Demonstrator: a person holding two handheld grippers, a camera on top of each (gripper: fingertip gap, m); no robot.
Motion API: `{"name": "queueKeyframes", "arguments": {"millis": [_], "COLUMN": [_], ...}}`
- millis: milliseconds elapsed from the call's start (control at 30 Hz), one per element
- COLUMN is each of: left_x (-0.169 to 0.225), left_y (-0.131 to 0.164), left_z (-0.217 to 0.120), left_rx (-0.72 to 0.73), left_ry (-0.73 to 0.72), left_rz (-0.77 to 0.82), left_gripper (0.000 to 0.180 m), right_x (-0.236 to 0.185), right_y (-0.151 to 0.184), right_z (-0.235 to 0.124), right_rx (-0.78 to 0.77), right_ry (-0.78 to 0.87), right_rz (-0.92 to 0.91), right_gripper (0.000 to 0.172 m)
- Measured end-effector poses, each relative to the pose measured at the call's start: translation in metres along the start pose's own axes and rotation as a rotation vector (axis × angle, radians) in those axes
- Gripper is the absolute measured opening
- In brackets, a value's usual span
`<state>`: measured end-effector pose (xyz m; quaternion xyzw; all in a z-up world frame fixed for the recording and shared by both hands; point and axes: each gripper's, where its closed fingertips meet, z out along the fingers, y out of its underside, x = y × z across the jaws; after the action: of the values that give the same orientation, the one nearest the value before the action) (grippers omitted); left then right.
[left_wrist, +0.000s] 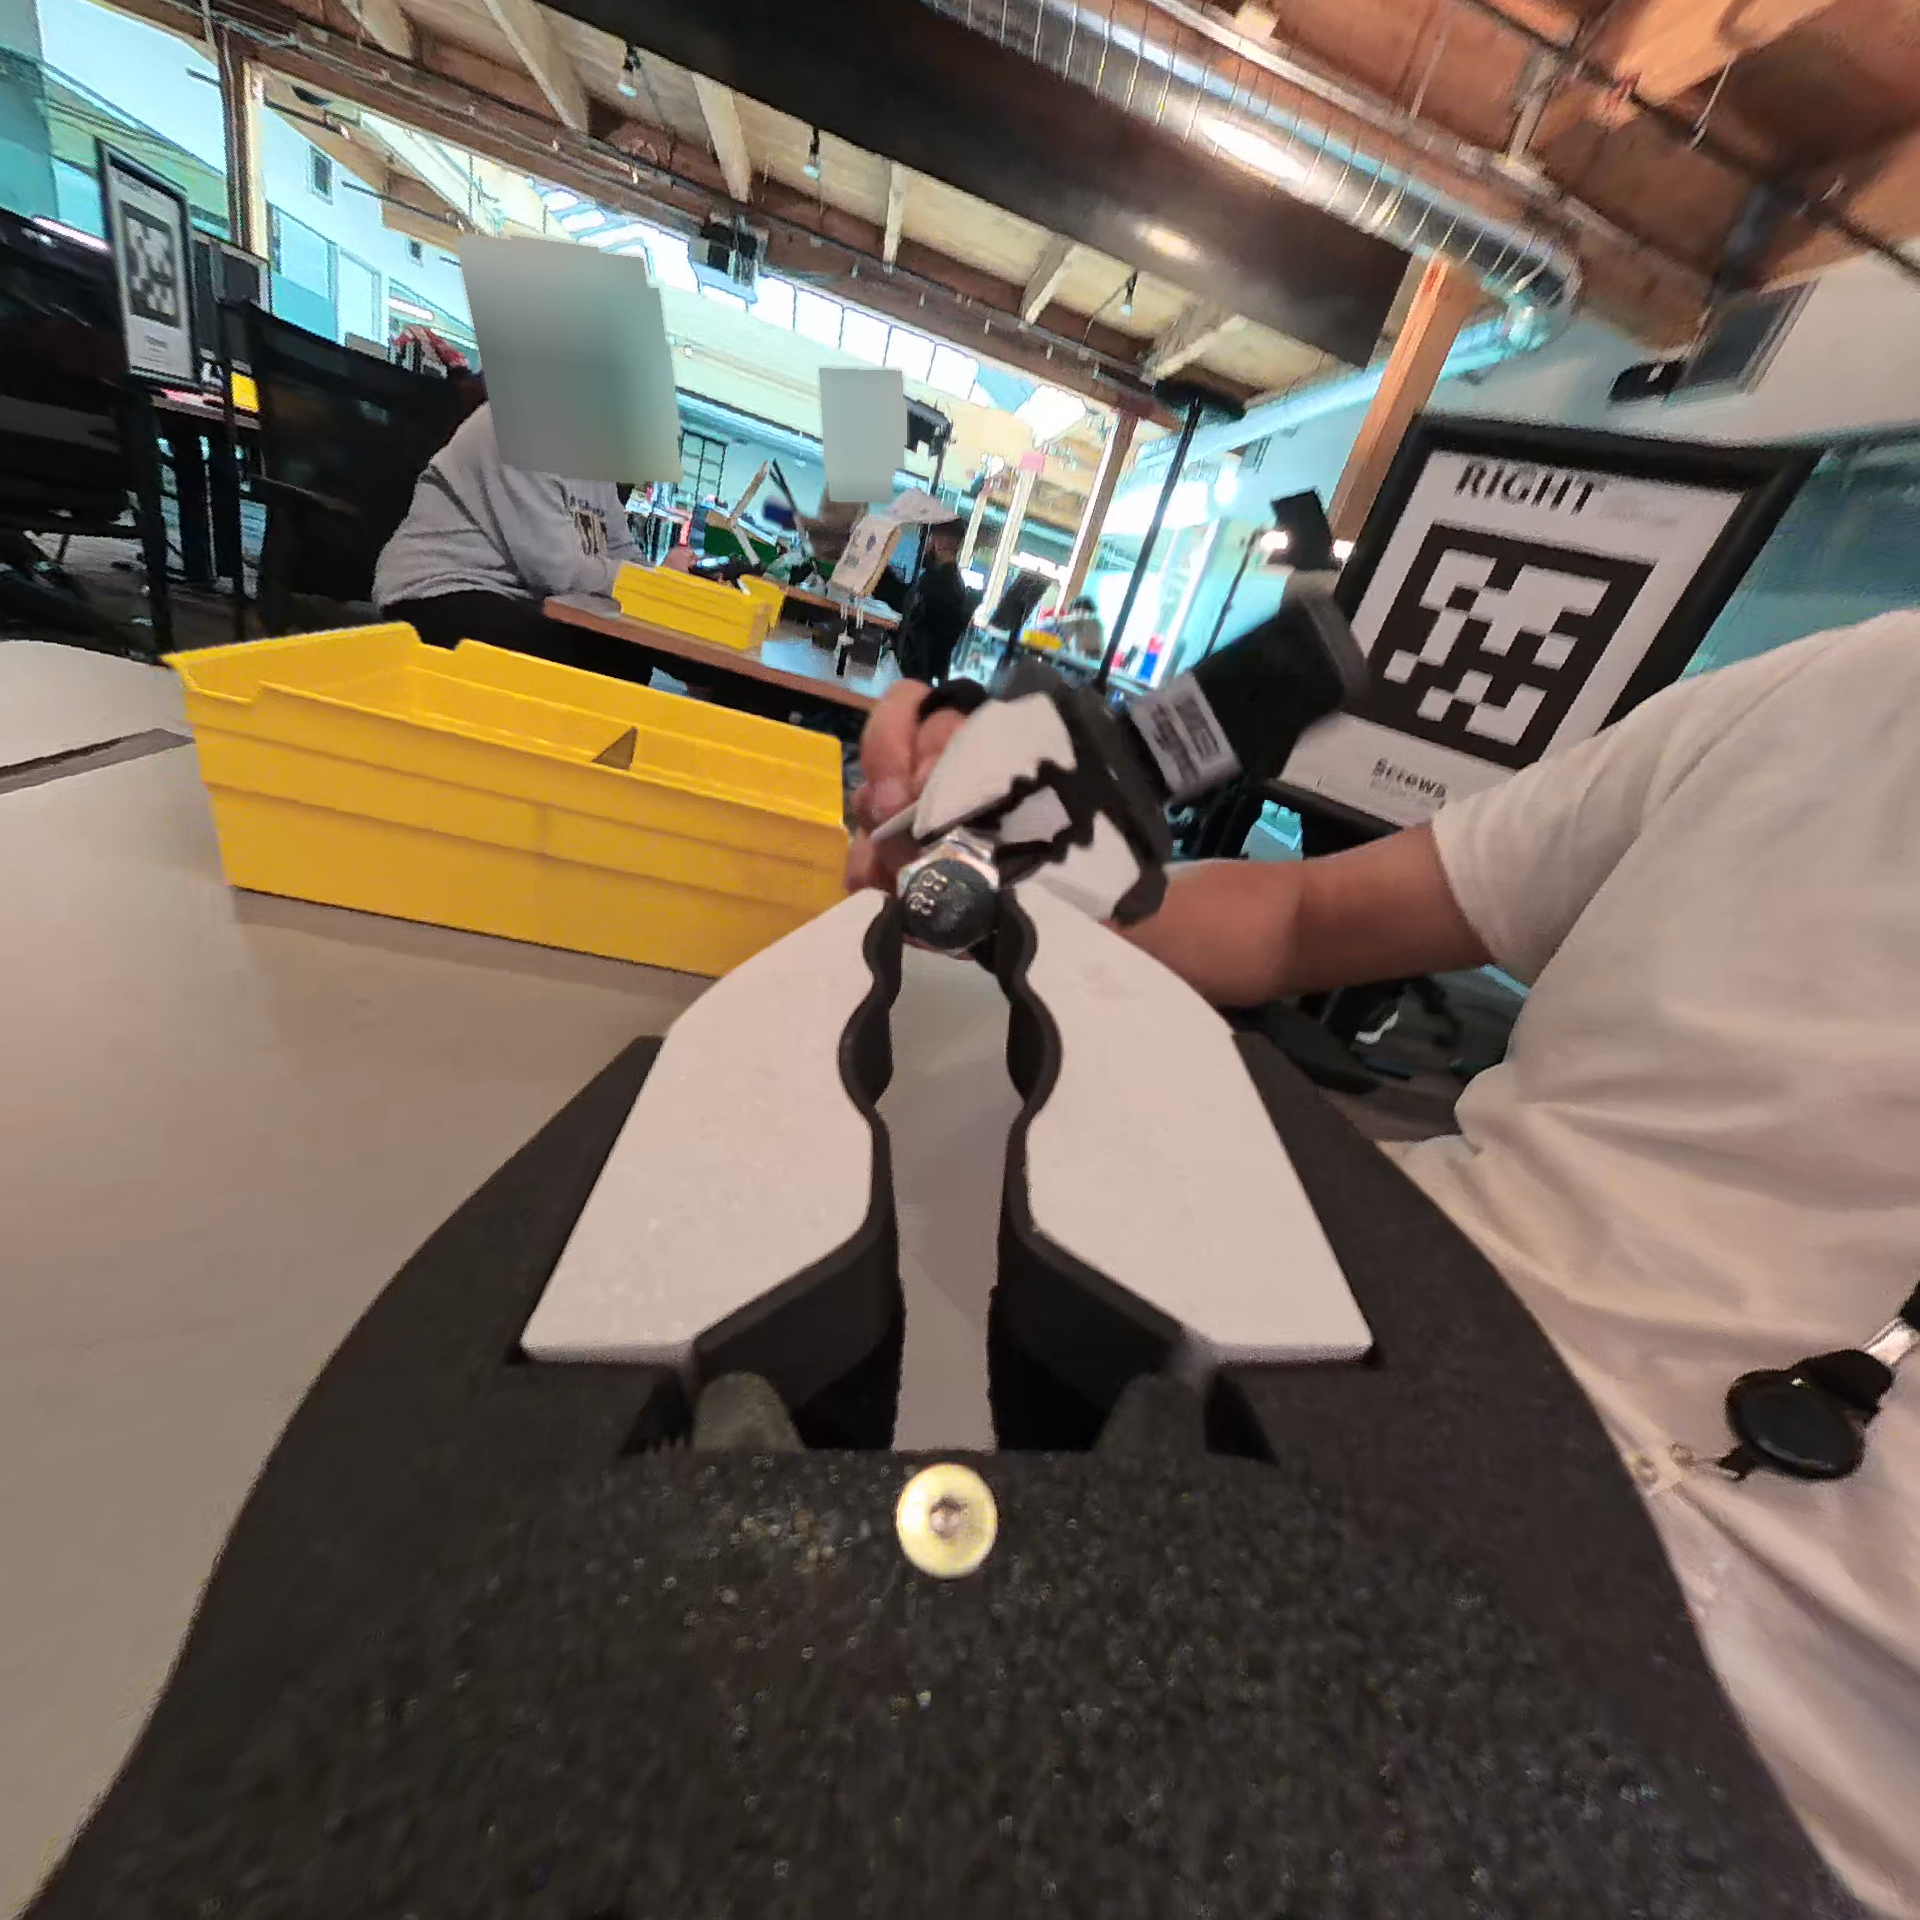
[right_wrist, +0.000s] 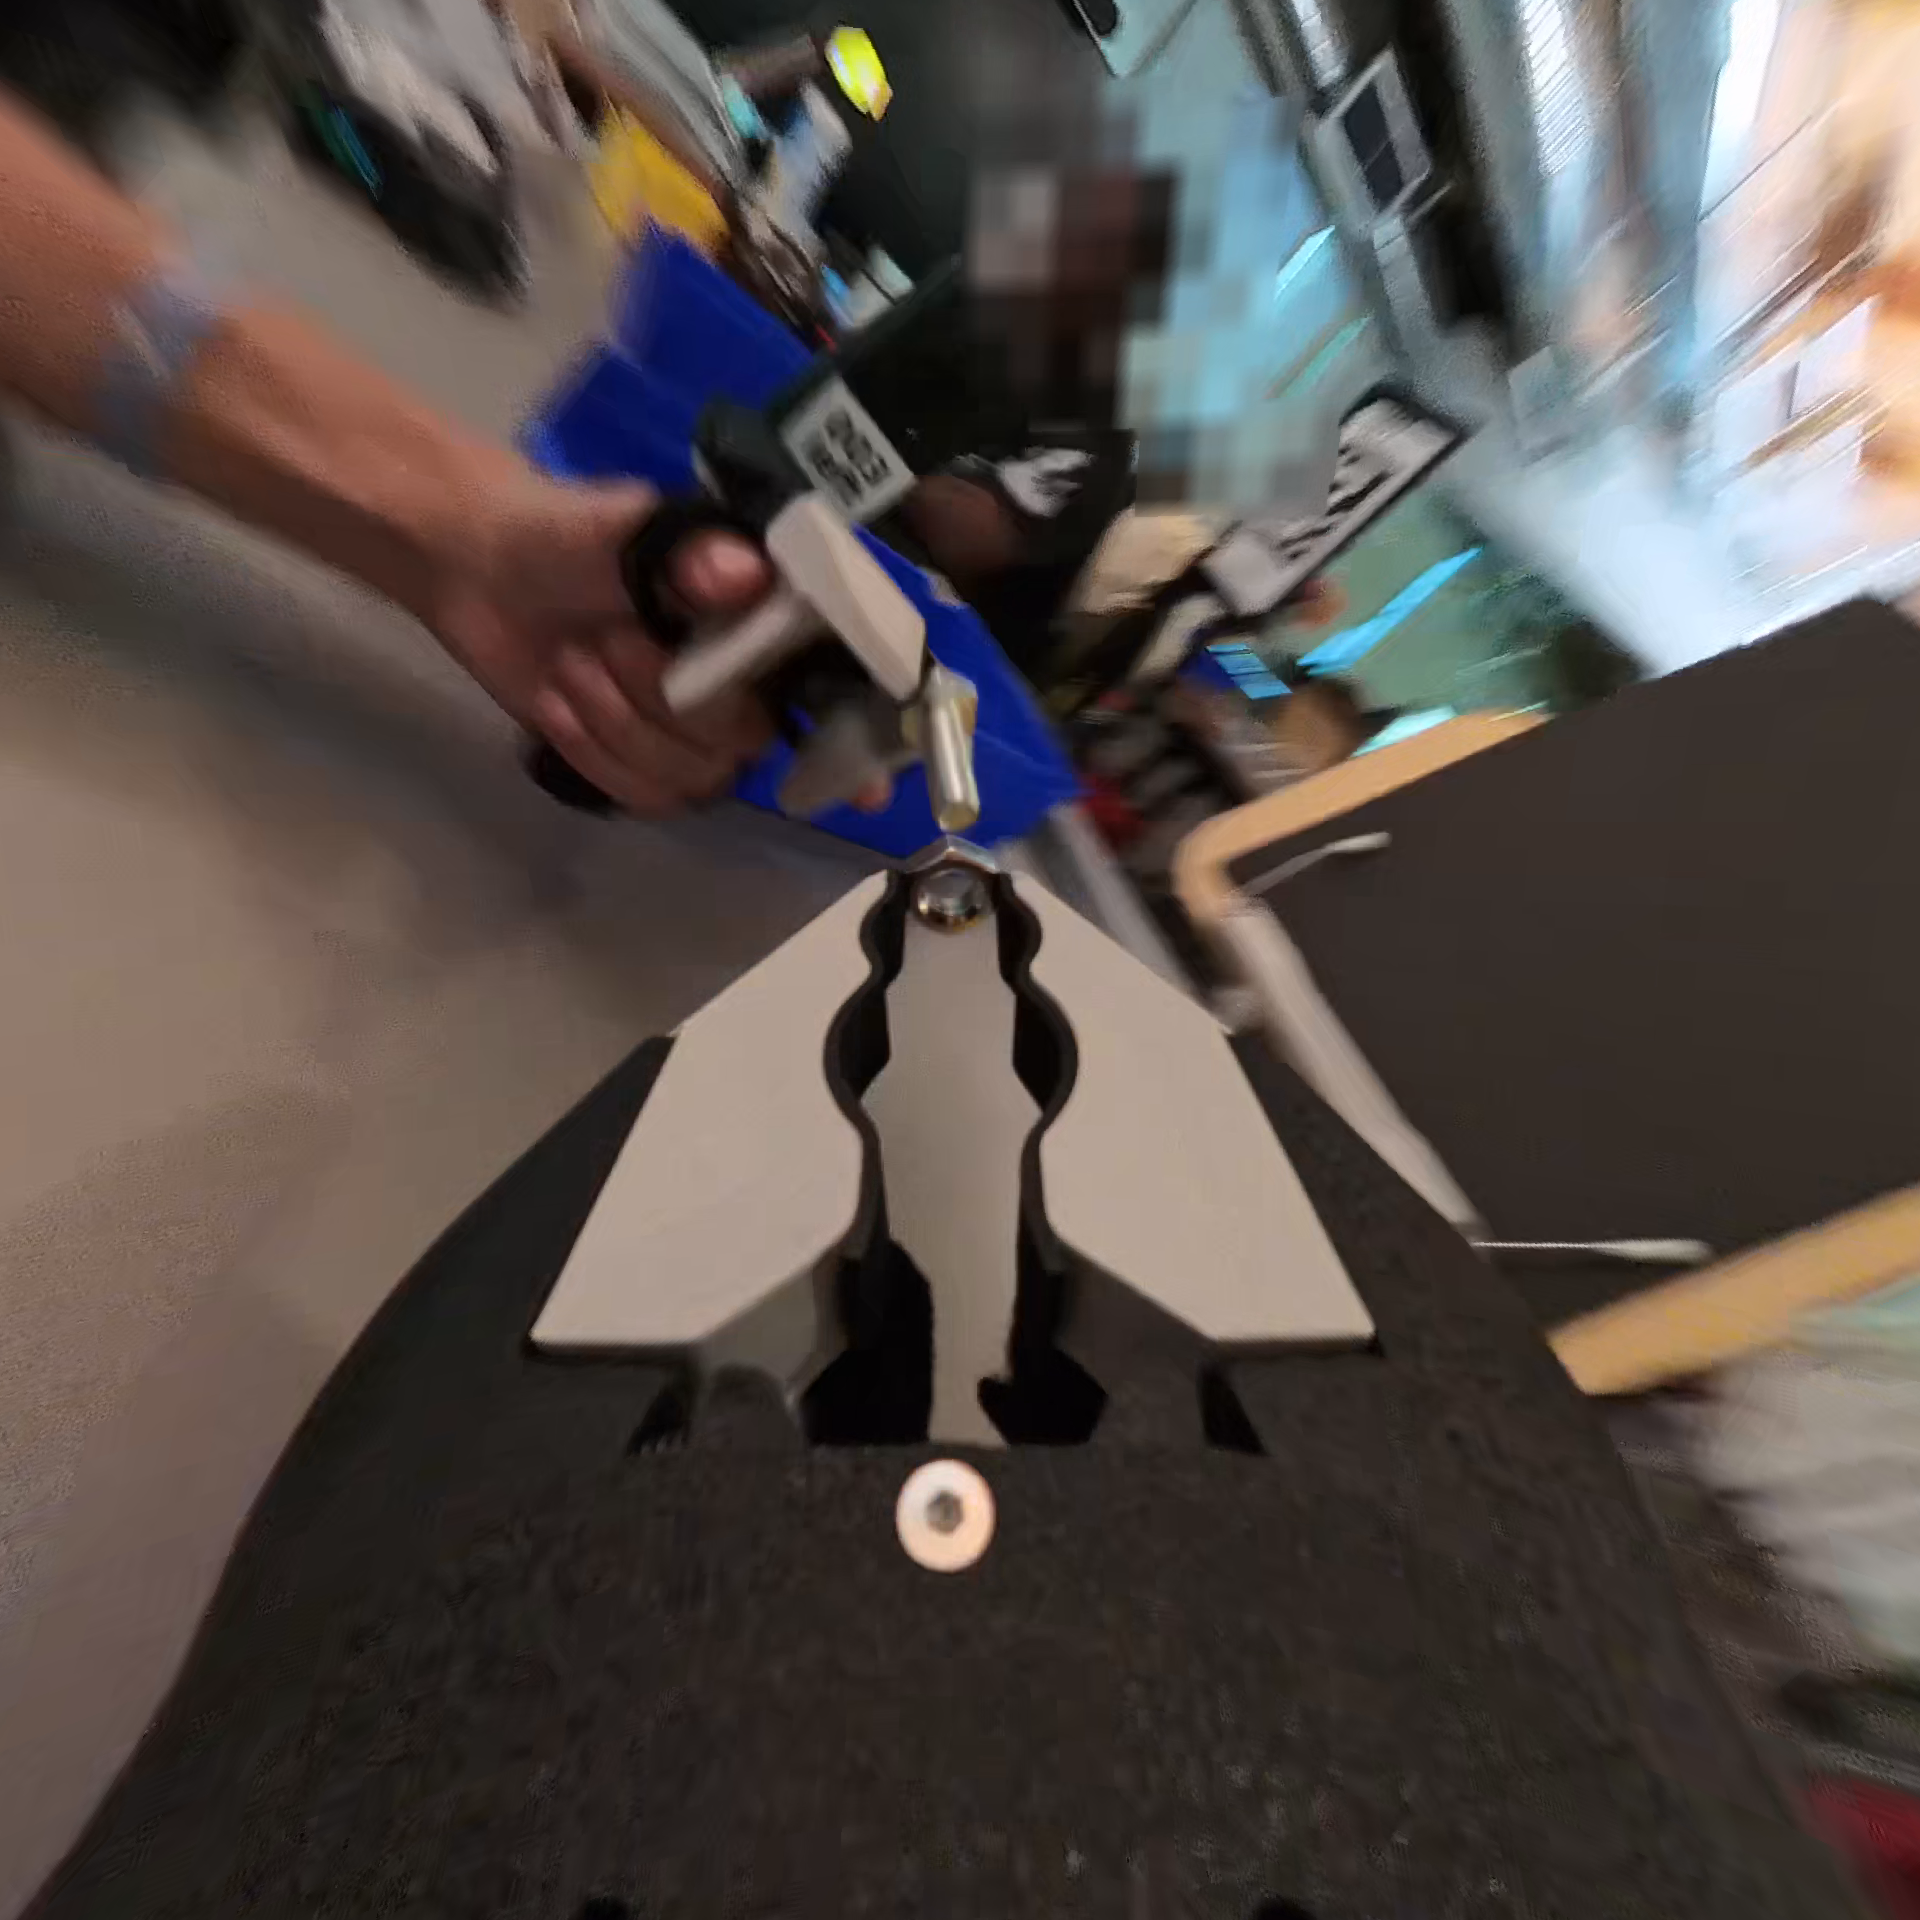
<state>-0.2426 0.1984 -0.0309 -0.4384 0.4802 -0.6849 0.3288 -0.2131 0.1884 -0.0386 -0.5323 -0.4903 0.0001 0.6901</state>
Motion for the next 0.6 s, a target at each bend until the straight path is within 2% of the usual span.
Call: {"name": "queueKeyframes", "arguments": {"millis": [67, 100, 167, 233, 300, 433, 533, 600], "left_x": [-0.005, -0.008, -0.014, -0.022, -0.034, -0.052, -0.042, -0.026], "left_y": [-0.006, -0.005, -0.004, -0.005, -0.002, 0.008, 0.016, 0.025], "left_z": [-0.008, -0.012, -0.016, -0.016, -0.015, -0.012, 0.000, 0.009], "left_rx": [0.032, 0.029, 0.020, 0.012, -0.023, -0.128, -0.171, -0.199], "left_ry": [-0.016, -0.032, -0.076, -0.152, -0.283, -0.571, -0.632, -0.628], "left_rz": [-0.015, -0.013, -0.002, 0.019, 0.056, 0.144, 0.147, 0.134], "left_gripper": [0.017, 0.017, 0.017, 0.017, 0.017, 0.017, 0.017, 0.017], "right_x": [0.007, 0.004, -0.003, 0.002, 0.028, 0.124, 0.181, 0.197], "right_y": [-0.001, 0.000, 0.007, 0.004, -0.011, -0.033, -0.048, -0.032], "right_z": [-0.004, -0.004, -0.002, -0.002, -0.008, -0.042, -0.089, -0.123], "right_rx": [-0.063, -0.088, -0.146, -0.165, -0.186, -0.369, -0.409, -0.489], "right_ry": [0.168, 0.193, 0.178, 0.167, 0.178, 0.216, 0.223, 0.190], "right_rz": [-0.353, -0.469, -0.544, -0.491, -0.439, -0.286, -0.039, 0.163], "right_gripper": [0.017, 0.017, 0.016, 0.017, 0.017, 0.017, 0.017, 0.017]}}
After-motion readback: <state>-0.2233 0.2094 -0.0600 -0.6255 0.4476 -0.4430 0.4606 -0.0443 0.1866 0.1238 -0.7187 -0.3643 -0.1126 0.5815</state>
